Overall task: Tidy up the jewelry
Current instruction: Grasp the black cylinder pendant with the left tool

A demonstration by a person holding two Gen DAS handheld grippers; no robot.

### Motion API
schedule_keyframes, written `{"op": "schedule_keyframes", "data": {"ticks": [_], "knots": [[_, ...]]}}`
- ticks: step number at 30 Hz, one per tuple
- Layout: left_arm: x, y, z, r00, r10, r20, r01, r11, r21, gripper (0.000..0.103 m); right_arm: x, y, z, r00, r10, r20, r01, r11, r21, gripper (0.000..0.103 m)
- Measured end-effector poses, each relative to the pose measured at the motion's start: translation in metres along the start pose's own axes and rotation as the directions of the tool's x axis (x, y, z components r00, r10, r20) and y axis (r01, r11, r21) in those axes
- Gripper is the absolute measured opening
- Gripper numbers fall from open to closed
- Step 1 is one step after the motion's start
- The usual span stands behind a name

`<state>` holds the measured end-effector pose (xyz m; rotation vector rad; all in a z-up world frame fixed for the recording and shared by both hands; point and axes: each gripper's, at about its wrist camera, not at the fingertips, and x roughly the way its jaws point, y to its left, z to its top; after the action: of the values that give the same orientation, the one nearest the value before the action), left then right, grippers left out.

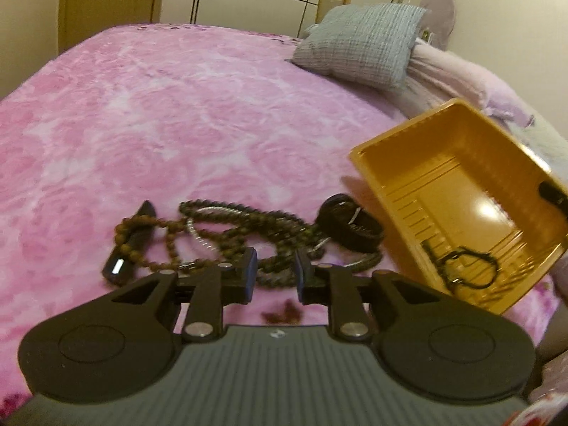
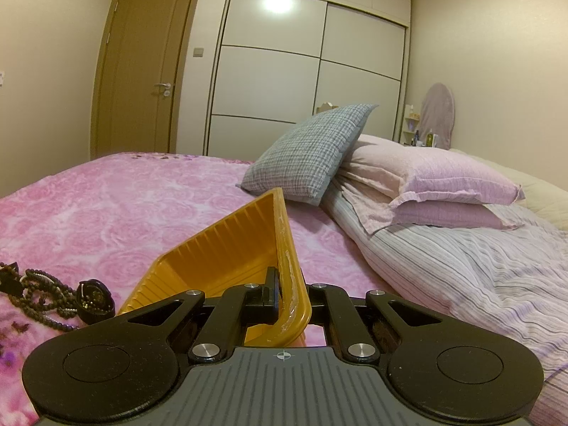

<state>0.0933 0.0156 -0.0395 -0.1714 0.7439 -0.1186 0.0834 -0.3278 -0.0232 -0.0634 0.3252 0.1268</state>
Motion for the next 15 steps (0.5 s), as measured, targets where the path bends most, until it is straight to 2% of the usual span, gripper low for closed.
{"op": "schedule_keyframes", "data": {"ticks": [8, 11, 15], "knots": [[0.001, 0.009, -0.008, 0.997, 0.076, 0.015, -0.076, 0.997, 0.026, 0.023, -0.001, 0.000, -0.001, 1.000, 0.000, -0.002, 0.000, 1.000, -0.006, 0.006], [0.000, 0.016, -0.006, 0.995, 0.094, 0.025, -0.094, 0.996, 0.004, 0.023, -0.001, 0.000, -0.001, 1.000, 0.000, -0.001, 0.000, 1.000, -0.010, 0.006], [-0.011, 0.027, 0.000, 0.978, 0.186, 0.089, -0.188, 0.982, 0.007, 0.024, -0.001, 0.000, -0.001, 1.000, -0.001, -0.002, 0.001, 1.000, -0.006, 0.006]]}}
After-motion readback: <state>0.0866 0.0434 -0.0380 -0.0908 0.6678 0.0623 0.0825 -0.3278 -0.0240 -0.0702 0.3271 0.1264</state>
